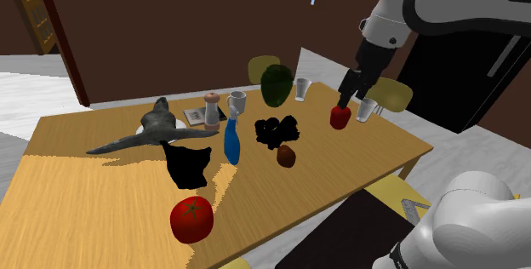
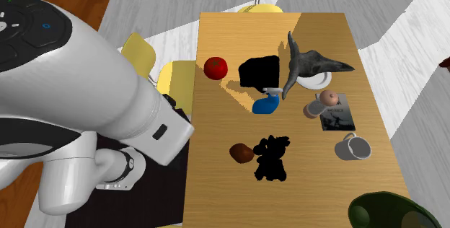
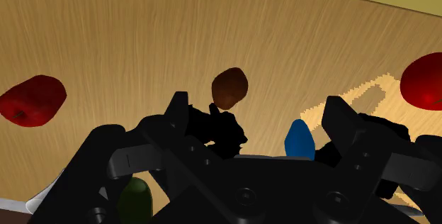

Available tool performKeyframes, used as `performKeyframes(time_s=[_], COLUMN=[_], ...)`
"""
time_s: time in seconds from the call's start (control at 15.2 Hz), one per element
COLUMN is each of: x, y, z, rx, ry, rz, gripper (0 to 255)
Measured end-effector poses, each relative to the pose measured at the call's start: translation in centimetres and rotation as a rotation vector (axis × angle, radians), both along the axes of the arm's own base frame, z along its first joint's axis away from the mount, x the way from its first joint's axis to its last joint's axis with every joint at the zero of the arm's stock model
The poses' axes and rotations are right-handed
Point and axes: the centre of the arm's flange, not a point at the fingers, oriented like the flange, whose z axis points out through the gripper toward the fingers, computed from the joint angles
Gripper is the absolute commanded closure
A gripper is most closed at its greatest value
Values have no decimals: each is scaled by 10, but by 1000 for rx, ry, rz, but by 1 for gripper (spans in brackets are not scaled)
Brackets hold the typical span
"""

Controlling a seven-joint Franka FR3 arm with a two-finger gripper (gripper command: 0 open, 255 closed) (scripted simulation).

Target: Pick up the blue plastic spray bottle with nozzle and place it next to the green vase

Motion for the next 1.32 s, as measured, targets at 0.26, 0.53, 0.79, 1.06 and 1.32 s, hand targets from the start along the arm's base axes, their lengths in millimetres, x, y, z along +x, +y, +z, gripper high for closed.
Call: performKeyframes(time_s=[0.26, 0.53, 0.79, 1.06, 1.32], x=[10, 35, 61, 88, 117], y=[12, 36, 60, 83, 105], z=[-21, -59, -92, -127, -159], rx=[0, -1, -1, -1, -3], ry=[-23, -67, -116, -165, -213], rz=[-11, -31, -53, -75, -96], gripper=[0, 0, 0, 0, 0])
